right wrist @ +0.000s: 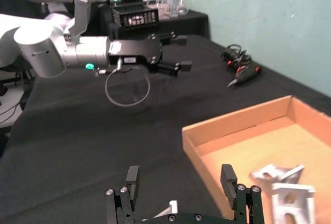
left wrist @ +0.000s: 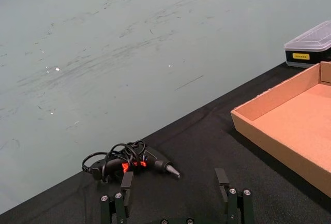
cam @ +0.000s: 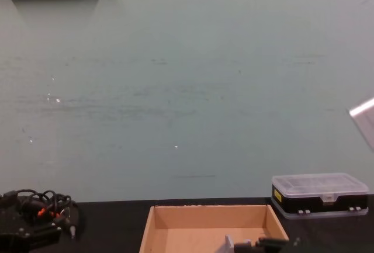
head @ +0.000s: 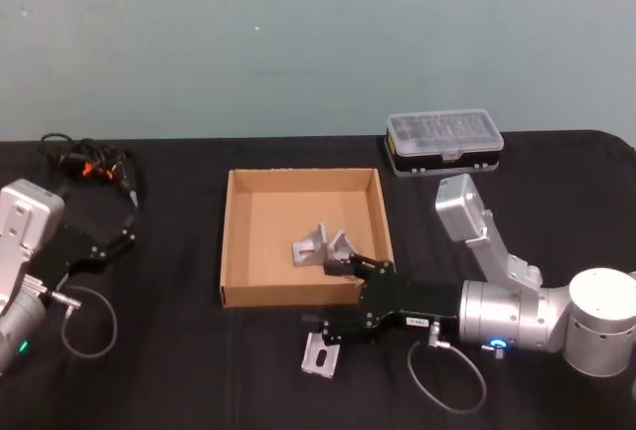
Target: Use one hand to pick up the angle iron from the table and place it into the box.
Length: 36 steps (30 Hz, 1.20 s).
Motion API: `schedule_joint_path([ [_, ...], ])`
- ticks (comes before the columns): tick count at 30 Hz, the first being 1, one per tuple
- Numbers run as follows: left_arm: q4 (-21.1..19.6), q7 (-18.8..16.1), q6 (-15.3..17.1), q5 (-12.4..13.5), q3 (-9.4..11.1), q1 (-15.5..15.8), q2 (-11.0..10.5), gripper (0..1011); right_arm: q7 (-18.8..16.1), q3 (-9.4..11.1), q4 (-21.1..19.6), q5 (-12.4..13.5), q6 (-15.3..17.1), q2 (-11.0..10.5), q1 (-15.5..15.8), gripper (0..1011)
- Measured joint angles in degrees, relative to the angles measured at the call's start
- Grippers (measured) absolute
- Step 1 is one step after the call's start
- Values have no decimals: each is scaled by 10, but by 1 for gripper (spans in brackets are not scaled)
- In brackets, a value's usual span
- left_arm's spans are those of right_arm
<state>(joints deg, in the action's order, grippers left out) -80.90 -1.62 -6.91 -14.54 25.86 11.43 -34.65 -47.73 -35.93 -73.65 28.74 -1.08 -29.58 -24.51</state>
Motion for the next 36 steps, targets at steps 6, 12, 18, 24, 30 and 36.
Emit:
schedule_joint_path([
  [6,0,0,0,0,0,0,0,1000,0,-16,11,-8,8,1,-2,1002],
  [12,0,0,0,0,0,0,0,1000,2,-24,23,-14,12,5,-6,1002],
  [18,0,0,0,0,0,0,0,1000,6,-29,34,-20,14,9,-8,1002],
  [24,0,0,0,0,0,0,0,1000,9,-31,40,-22,16,12,-10,1002],
  [30,0,0,0,0,0,0,0,1000,10,-31,40,-23,16,12,-10,1002],
  [36,0,0,0,0,0,0,0,1000,10,-31,39,-23,16,12,-10,1002],
])
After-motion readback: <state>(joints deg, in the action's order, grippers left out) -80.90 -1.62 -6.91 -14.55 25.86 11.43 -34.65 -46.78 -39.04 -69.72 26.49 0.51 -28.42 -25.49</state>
